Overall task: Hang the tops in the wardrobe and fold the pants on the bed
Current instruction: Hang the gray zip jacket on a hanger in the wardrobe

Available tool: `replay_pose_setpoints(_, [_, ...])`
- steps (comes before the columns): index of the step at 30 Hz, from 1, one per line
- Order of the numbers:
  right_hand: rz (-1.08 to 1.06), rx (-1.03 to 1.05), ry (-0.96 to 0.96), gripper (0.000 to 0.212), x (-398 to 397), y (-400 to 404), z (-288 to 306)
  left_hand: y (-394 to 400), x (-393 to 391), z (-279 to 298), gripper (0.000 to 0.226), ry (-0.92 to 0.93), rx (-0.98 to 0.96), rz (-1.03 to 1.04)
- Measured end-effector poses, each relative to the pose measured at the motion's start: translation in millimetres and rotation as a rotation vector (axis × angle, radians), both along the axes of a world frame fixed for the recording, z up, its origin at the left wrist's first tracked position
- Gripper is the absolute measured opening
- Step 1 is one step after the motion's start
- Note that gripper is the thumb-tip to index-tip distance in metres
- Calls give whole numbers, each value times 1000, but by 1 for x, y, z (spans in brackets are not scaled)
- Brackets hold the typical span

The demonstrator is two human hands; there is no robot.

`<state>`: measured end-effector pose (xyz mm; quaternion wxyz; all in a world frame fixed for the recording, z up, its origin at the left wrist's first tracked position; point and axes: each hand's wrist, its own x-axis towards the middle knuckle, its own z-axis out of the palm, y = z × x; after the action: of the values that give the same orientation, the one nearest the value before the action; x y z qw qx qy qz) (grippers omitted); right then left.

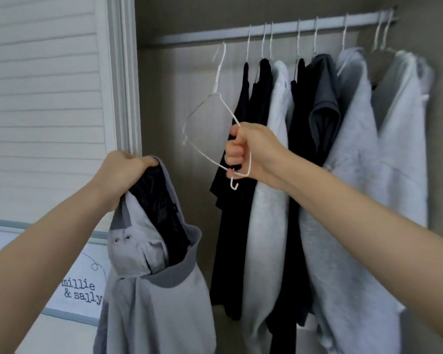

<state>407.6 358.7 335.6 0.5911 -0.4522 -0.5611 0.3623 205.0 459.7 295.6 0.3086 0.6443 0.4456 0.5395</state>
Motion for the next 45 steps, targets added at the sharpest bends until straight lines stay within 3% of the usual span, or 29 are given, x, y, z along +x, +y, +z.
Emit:
replay_pose_setpoints(4, [-38, 57, 0, 26, 18, -59, -50, -14, 31, -20, 24, 35, -5, -67])
replay_pose_setpoints(8, [-65, 90, 128, 20, 38, -120, -82, -18, 59, -48, 22, 1, -72, -60])
replay_pose_setpoints(13, [-137, 99, 153, 23, 74, -189, -109, -10, 72, -68, 43, -138, -271, -62])
replay_pose_setpoints(17, [-117, 38, 178, 34, 105, -221, -124, -16, 78, -71, 31, -107, -308, -58])
replay_pose_setpoints(26, [-121, -42, 118, 34, 145, -249, -134, -50, 87, -61, 31, 205, -176, -121])
replay_pose_setpoints(32, [-94, -25, -60, 35, 130, -224, -154, -80, 110, -56, 25, 318, -108, -243])
replay_pose_setpoints(35, [-62, -13, -140, 34, 111, -202, -173, -97, 130, -51, 31, 302, -22, -290])
replay_pose_setpoints(38, [-64, 37, -10, 33, 103, -195, -192, -119, 134, -34, 26, 127, -133, -454])
replay_pose_setpoints(39, [-57, 77, 62, 34, 103, -196, -196, -126, 133, -28, 25, 153, -128, -516])
replay_pose_setpoints(41, [-30, 183, 182, 35, 102, -200, -202, -137, 124, -16, 33, 472, 177, -506])
replay_pose_setpoints(43, [16, 265, 248, 38, 95, -205, -201, -141, 115, -10, 54, 801, 623, -284])
replay_pose_setpoints(44, [48, 289, 265, 38, 90, -208, -200, -142, 112, -8, 57, 850, 752, -203])
replay_pose_setpoints(45, [93, 309, 277, 37, 85, -211, -197, -143, 109, -6, 54, 820, 764, -219])
